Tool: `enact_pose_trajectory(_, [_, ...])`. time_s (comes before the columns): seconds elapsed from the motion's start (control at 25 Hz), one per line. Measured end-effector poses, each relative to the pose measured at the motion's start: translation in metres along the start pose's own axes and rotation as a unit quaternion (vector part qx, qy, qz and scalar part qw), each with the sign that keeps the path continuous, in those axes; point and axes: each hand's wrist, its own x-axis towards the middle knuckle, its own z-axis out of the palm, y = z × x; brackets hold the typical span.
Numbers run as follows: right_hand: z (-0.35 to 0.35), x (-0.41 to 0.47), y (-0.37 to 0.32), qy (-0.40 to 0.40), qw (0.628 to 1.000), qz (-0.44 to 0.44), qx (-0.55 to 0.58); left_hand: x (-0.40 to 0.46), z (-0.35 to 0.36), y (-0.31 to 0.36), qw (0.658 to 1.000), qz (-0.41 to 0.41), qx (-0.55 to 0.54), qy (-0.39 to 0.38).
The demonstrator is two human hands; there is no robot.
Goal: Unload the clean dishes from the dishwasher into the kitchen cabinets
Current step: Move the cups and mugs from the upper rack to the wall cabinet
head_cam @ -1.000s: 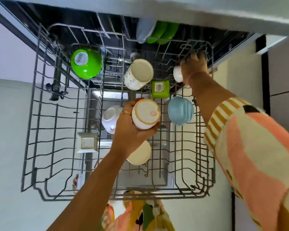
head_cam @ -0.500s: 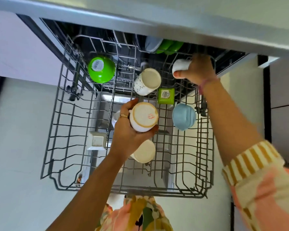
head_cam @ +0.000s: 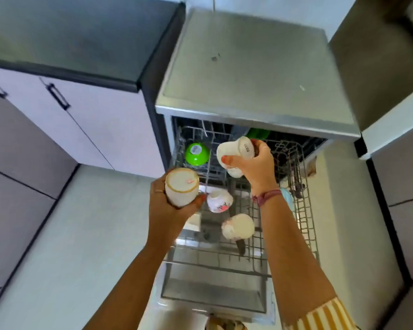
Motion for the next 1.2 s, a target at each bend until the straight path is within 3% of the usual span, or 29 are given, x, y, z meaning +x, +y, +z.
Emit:
enact_pose_trajectory(0.4, [0.183,-0.169,-0.168,-0.070,0.972,-0.142,0.171,0.009,-0.295,0.102,0.990,0.100,-0.014,0.100])
enact_pose_trajectory(0.56, [0.244,-0.208,-0.235,-0.074,0.959,-0.188,0.197,0.036,-0.373,0.149,0.982,0.136,-0.032,0.130])
enact_pose_trajectory(0.88, [0.296,-0.177,-0.347,-0.085,0.929,-0.291,0.211,0.135,-0.416,0.233,0.966,0.205,-0.088,0.132])
enact_pose_trajectory(1.2, [0.344,-0.046,-0.467,0.013,0.908,-0.353,0.224,0.298,-0.406,0.326,0.947,0.285,-0.095,0.118])
